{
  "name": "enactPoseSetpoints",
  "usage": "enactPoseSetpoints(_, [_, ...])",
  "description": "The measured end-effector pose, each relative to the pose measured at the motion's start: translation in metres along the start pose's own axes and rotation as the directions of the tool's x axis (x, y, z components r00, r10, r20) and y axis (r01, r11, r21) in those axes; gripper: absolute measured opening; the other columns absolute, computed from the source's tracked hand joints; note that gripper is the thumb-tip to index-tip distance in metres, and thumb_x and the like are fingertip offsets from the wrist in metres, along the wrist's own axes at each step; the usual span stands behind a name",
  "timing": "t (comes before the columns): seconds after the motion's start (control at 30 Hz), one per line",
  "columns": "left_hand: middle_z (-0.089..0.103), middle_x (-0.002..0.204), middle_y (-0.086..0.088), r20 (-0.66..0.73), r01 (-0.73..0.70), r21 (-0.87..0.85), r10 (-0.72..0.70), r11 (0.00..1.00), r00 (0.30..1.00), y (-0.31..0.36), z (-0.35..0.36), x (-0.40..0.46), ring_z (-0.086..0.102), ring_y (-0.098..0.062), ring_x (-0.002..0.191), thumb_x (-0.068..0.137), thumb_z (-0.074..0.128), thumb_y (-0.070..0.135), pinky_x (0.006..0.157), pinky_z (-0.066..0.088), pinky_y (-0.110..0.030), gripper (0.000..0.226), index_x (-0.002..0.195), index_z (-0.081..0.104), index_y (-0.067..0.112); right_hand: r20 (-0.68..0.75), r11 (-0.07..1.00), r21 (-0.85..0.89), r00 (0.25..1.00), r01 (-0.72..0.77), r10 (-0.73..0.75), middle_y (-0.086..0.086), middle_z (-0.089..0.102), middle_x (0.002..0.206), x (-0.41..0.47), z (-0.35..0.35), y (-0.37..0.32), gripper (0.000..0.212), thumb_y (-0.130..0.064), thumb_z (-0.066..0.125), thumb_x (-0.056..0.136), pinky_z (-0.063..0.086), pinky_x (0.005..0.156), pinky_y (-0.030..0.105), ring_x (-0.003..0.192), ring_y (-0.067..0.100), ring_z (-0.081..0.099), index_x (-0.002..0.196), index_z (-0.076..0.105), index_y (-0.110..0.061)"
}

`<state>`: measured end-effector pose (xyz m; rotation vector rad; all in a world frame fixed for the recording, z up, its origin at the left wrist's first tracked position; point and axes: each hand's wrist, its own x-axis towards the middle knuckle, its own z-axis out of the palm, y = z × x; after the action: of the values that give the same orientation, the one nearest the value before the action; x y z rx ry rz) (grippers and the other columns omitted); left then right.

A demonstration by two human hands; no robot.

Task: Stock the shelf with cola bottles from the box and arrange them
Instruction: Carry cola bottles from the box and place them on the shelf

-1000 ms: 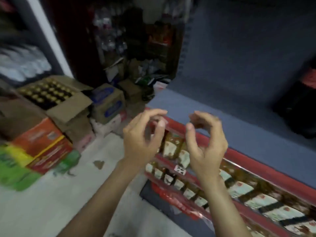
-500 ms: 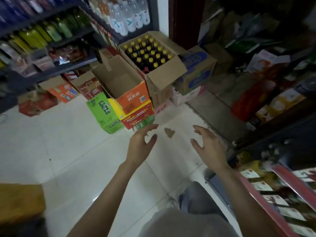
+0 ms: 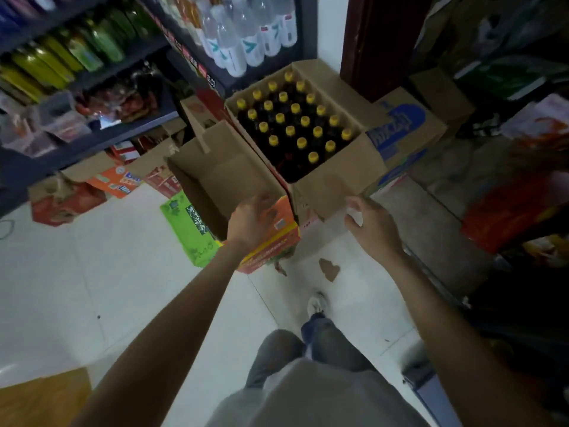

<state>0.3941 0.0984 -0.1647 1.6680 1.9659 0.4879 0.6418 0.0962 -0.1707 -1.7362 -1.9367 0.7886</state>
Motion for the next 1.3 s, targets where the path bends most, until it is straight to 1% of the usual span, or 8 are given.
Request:
enactPoseSetpoints(0.2, [0.064, 0.122, -0.004, -0.007, -0.035, 0.018, 0.035, 0.999, 0.999, -0.021, -0.003, 0.133, 0.057, -0.025, 0.113, 0.088, 0.063, 0.023, 0.083, 0.042, -0.03, 0.04, 0.128, 0.056, 0.023, -0.048, 1.0, -0.003, 0.999, -0.02, 0.02, 0.011, 0.065, 0.114, 0.128, 0.033, -0.005, 0.033, -0.016, 0.064, 0.09, 0.048, 0.082, 0.038, 0.106, 0.03, 0.058, 0.122, 0.06, -0.007])
enactPoseSetpoints(0.3, [0.061, 0.126, -0.002, 0.018, -0.128, 0.006, 0.128, 0.992, 0.992, -0.031, 0.015, 0.186, 0.055, -0.021, 0.117, 0.09, 0.063, 0.025, 0.091, 0.046, -0.035, 0.04, 0.129, 0.055, 0.018, -0.068, 0.997, -0.064, 0.997, -0.051, 0.046, 0.014, 0.066, 0.109, 0.173, 0.062, 0.006, 0.036, -0.015, 0.068, 0.086, 0.048, 0.083, 0.042, 0.102, 0.035, 0.059, 0.119, 0.061, -0.006])
enactPoseSetpoints(0.63, [0.038, 0.146, -0.007, 0.372, -0.424, 0.209, 0.329, 0.881, 0.868, -0.036, 0.09, 0.308, 0.043, -0.026, 0.13, 0.091, 0.06, 0.029, 0.088, 0.05, -0.041, 0.068, 0.149, 0.025, 0.017, -0.107, 0.817, -0.433, 0.922, -0.381, 0.373, 0.012, 0.058, 0.122, 0.249, 0.147, 0.032, 0.058, -0.041, 0.073, 0.078, 0.034, 0.096, 0.047, 0.12, 0.038, 0.042, 0.125, 0.058, -0.012])
enactPoseSetpoints(0.8, [0.05, 0.133, -0.007, 0.447, -0.441, 0.212, 0.315, 0.872, 0.837, -0.04, 0.116, 0.331, 0.046, -0.025, 0.126, 0.09, 0.063, 0.026, 0.094, 0.045, -0.035, 0.054, 0.136, 0.04, 0.013, -0.304, 0.763, -0.459, 0.888, -0.455, 0.346, 0.009, 0.065, 0.094, 0.261, 0.168, 0.036, 0.044, -0.031, 0.091, 0.05, 0.031, 0.078, 0.041, 0.097, 0.035, 0.048, 0.086, 0.073, -0.013])
enactPoseSetpoints(1.0, [0.059, 0.112, -0.006, 0.35, -0.38, 0.026, 0.347, 0.925, 0.87, -0.05, 0.122, 0.335, 0.053, -0.024, 0.111, 0.089, 0.064, 0.028, 0.078, 0.045, -0.035, 0.034, 0.114, 0.051, 0.01, -0.389, 0.896, -0.224, 0.879, -0.382, 0.277, -0.001, 0.065, 0.105, 0.253, 0.167, 0.044, 0.035, -0.033, 0.086, 0.06, 0.017, 0.072, 0.031, 0.099, 0.025, 0.035, 0.087, 0.073, -0.015])
enactPoseSetpoints(1.13, [0.061, 0.119, -0.001, 0.286, -0.378, -0.214, 0.428, 0.901, 0.858, -0.05, 0.096, 0.325, 0.057, -0.02, 0.115, 0.089, 0.066, 0.026, 0.09, 0.05, -0.037, 0.039, 0.122, 0.053, 0.01, -0.451, 0.96, 0.071, 0.85, -0.27, 0.273, -0.006, 0.062, 0.12, 0.242, 0.138, 0.015, 0.035, -0.042, 0.072, 0.072, 0.02, 0.083, 0.026, 0.115, 0.021, 0.04, 0.096, 0.07, -0.018])
enactPoseSetpoints(1.23, [0.057, 0.127, 0.007, 0.208, -0.407, -0.411, 0.518, 0.816, 0.83, -0.03, 0.054, 0.313, 0.05, -0.014, 0.127, 0.09, 0.063, 0.022, 0.101, 0.042, -0.024, 0.037, 0.124, 0.053, 0.01, -0.429, 0.899, 0.409, 0.836, -0.159, 0.343, -0.004, 0.064, 0.121, 0.228, 0.098, -0.021, 0.031, -0.038, 0.069, 0.079, 0.034, 0.102, 0.04, 0.123, 0.023, 0.05, 0.105, 0.065, -0.021])
enactPoseSetpoints(1.3, [0.057, 0.129, 0.007, 0.183, -0.405, -0.518, 0.561, 0.753, 0.807, -0.008, 0.022, 0.302, 0.05, -0.006, 0.126, 0.093, 0.059, 0.021, 0.102, 0.041, -0.02, 0.037, 0.127, 0.053, 0.01, -0.381, 0.779, 0.623, 0.84, -0.075, 0.386, -0.003, 0.067, 0.117, 0.218, 0.068, -0.043, 0.025, -0.032, 0.07, 0.081, 0.041, 0.102, 0.042, 0.118, 0.021, 0.056, 0.104, 0.06, -0.027])
